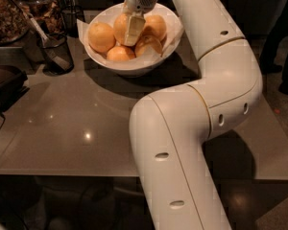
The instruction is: Pick orange from white bowl
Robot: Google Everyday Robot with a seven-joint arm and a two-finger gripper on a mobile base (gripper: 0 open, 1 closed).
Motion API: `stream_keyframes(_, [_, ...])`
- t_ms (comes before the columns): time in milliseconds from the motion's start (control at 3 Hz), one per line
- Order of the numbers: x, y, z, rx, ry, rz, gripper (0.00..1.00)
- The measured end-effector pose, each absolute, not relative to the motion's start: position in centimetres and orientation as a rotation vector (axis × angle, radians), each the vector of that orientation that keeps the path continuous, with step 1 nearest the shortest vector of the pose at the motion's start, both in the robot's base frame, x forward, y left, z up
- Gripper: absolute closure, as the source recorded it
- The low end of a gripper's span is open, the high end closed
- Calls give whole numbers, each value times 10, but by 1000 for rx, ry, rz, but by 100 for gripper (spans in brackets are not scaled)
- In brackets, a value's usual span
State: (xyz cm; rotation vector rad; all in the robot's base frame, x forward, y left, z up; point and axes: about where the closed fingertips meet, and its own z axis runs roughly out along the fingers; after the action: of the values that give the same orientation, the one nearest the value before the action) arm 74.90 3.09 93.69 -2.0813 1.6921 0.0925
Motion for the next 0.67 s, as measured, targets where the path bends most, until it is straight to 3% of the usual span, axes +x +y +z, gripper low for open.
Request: stream_keyframes(667, [754,39,968,-2030,1610,40,100])
